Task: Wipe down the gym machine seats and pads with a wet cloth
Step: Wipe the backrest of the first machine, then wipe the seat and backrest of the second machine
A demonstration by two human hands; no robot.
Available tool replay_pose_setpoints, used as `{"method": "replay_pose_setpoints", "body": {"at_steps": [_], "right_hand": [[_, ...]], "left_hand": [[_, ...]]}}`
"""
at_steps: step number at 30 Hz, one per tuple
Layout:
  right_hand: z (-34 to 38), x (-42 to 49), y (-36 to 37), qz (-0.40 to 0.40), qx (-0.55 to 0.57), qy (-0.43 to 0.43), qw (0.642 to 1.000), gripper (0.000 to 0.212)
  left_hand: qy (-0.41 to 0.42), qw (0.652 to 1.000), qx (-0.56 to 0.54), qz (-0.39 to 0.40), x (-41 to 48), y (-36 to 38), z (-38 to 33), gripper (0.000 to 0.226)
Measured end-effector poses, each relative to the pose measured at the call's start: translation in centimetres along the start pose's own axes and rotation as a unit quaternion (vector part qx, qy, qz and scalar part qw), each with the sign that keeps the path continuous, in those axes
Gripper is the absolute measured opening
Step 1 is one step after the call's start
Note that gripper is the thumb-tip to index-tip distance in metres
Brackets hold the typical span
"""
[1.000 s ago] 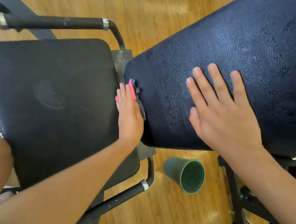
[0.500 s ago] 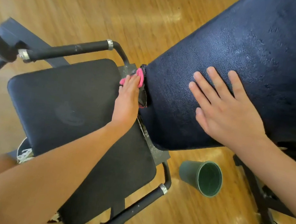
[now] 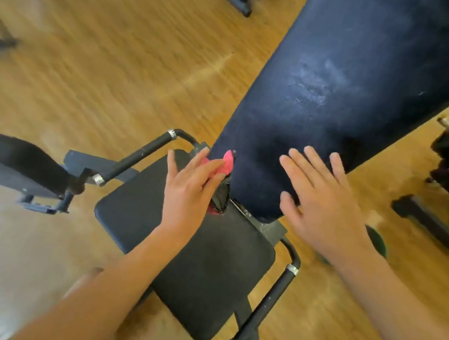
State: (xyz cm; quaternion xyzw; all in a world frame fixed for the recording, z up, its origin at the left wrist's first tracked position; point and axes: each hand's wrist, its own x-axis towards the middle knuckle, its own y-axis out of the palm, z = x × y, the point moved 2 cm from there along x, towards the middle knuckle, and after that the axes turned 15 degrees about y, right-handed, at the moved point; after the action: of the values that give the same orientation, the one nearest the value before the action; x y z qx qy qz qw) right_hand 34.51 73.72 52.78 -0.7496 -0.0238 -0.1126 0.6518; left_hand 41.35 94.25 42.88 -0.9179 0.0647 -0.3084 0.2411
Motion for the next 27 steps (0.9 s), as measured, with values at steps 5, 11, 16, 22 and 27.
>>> {"method": "replay_pose_setpoints", "body": {"at_steps": [5,11,16,22,27], "right_hand": [[1.2,-5.5,-5.2,0.005,0.104,0.187,0.977,0.062],[4.3,-9.8,-10.5,-0.061,0.115,0.315,0.940,0.066],[9.1,-13.4,-14.0,-0.121,0.091,0.418,0.896,0.064],[14.5,-20.7,-18.6,-0.175,0.012,0.541,0.822,0.058],[17.8,-30.4,-21.8,-0.168,-0.054,0.645,0.744,0.057]], "left_hand": [[0.067,0.998,-0.008,0.015,2.7,-4.9,-4.8,0.016],[0.236,0.969,-0.063,0.042,7.3,-7.1,-8.1,0.019],[0.391,0.904,-0.149,0.086,9.1,-8.5,-10.9,0.012],[0.463,0.828,-0.285,0.137,6.8,-9.0,-16.5,0.012],[0.514,0.756,-0.367,0.171,0.5,-9.3,-23.9,0.011]]}}
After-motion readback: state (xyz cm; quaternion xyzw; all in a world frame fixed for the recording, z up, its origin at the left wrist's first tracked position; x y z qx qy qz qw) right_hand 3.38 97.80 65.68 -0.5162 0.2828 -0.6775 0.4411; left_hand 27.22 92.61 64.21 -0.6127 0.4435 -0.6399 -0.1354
